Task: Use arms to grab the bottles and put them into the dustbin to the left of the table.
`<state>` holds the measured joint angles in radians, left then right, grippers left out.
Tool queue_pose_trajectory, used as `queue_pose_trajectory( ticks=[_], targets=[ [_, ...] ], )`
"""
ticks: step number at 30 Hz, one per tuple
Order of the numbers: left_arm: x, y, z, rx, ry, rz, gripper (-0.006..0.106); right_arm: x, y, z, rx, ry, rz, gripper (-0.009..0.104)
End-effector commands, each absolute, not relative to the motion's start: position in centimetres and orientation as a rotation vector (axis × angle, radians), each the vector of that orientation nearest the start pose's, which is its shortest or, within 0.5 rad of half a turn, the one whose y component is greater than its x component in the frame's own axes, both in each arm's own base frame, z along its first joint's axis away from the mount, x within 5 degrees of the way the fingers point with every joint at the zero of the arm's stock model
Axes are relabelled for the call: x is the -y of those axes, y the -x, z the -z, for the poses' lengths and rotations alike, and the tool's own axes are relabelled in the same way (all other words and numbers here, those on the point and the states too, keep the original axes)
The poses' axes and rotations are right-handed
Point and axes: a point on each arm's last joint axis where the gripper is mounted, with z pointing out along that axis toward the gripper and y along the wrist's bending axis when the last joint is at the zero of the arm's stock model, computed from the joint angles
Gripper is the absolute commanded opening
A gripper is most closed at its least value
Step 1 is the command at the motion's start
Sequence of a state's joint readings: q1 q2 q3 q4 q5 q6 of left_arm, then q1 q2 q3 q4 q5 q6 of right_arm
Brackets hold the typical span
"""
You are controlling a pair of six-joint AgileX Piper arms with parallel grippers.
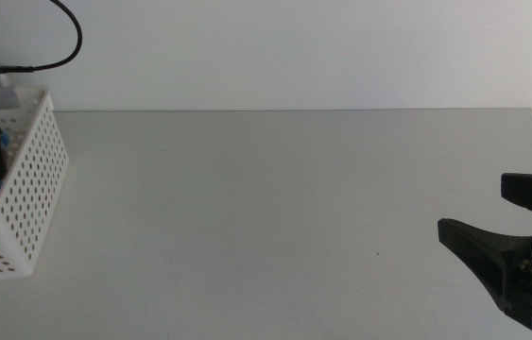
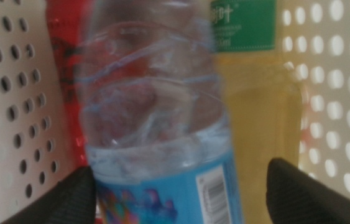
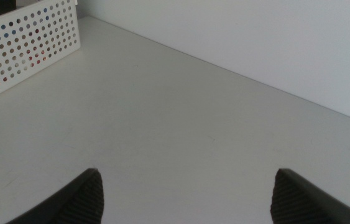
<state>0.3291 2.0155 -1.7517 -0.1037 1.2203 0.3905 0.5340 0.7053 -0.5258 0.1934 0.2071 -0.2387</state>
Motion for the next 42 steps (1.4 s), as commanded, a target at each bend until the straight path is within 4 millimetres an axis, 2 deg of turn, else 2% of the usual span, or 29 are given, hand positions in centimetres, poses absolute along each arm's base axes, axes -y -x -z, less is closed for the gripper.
queue_pose_trajectory(
  ticks=[1, 4, 7, 11, 16, 22, 24, 27, 30, 35, 39, 42],
  targets=[
    [-12.2, -39.9, -28.5, -2.842, -0.022, 0.059, 0.094, -7.8, -12.9, -32.2, -1.702, 0.538, -0.359, 0.071],
    [-11.7, -39.8, -28.6, -2.850, -0.002, 0.094, 0.094, -7.8, -12.9, -32.2, -1.702, 0.538, -0.359, 0.071],
    [-11.0, -39.7, -30.0, -2.803, 0.065, 0.109, 0.094, -7.8, -12.9, -32.2, -1.702, 0.538, -0.359, 0.071],
    [-8.7, -39.3, -33.3, -2.671, 0.021, 0.070, 0.094, -7.8, -12.9, -32.2, -1.702, 0.539, -0.359, 0.071],
    [-5.0, -37.6, -38.3, -2.497, 0.000, 0.031, 0.094, -7.8, -12.9, -32.2, -1.702, 0.539, -0.359, 0.071],
    [1.0, -32.7, -43.0, -2.322, -0.161, -0.028, 0.094, -7.8, -12.9, -32.2, -1.702, 0.539, -0.359, 0.071],
    [2.7, -30.3, -44.3, -2.204, -0.224, -0.034, 0.094, -7.8, -12.9, -32.2, -1.702, 0.539, -0.359, 0.071],
    [4.2, -26.8, -45.9, -2.008, -0.285, -0.042, 0.094, -7.8, -12.9, -32.2, -1.702, 0.539, -0.359, 0.071],
    [4.7, -24.3, -46.1, -1.871, -0.294, -0.027, 0.094, -7.8, -12.9, -32.2, -1.702, 0.539, -0.359, 0.071],
    [4.4, -21.8, -46.5, -1.752, -0.259, 0.013, 0.094, -7.8, -12.9, -32.2, -1.702, 0.539, -0.359, 0.071],
    [4.2, -20.7, -47.1, -1.703, -0.253, 0.017, 0.094, -7.8, -12.9, -32.2, -1.702, 0.539, -0.359, 0.071],
    [4.2, -20.6, -47.5, -1.670, -0.251, 0.021, 0.094, -7.8, -12.9, -32.2, -1.702, 0.539, -0.359, 0.071]
  ],
)
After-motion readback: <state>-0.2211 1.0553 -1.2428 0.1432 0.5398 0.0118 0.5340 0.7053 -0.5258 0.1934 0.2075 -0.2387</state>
